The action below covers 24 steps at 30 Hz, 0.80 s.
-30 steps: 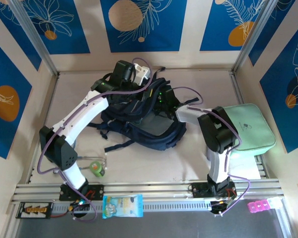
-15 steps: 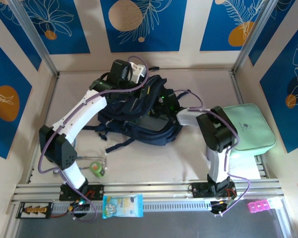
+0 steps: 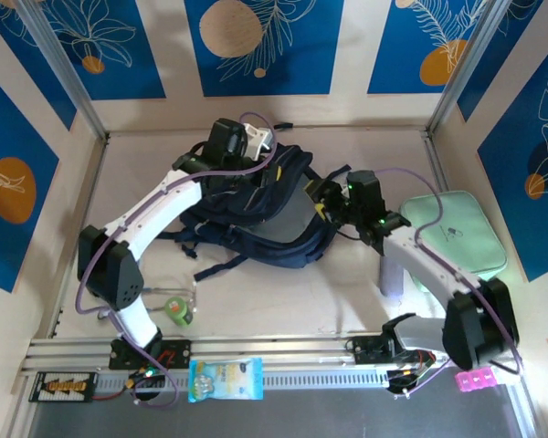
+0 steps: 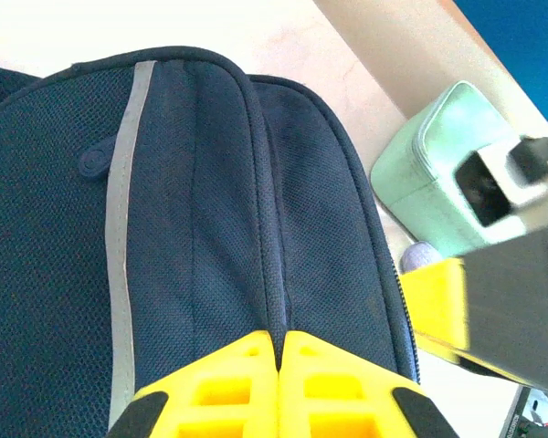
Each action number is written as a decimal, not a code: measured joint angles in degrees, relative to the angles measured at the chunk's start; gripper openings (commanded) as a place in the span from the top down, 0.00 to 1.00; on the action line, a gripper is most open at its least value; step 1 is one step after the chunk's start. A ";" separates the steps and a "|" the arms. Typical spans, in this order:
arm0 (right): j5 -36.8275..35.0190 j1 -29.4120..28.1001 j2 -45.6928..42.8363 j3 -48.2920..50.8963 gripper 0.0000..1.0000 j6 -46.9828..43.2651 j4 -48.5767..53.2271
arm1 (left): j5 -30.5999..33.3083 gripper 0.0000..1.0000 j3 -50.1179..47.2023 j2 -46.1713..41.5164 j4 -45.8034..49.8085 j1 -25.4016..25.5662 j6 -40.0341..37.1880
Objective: Pack the student bag
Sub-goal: Close the student bag at the center of the table.
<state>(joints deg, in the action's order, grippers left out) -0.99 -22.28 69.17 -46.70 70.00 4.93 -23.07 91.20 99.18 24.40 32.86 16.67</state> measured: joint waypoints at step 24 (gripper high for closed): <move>-8.74 1.22 -8.02 -2.49 0.19 -12.96 19.19 | 9.64 0.13 -29.27 -19.61 -9.07 -8.74 16.04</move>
<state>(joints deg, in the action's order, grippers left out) -9.74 -21.06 61.14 -49.19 57.04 24.12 -13.43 61.93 79.57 15.33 24.12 32.71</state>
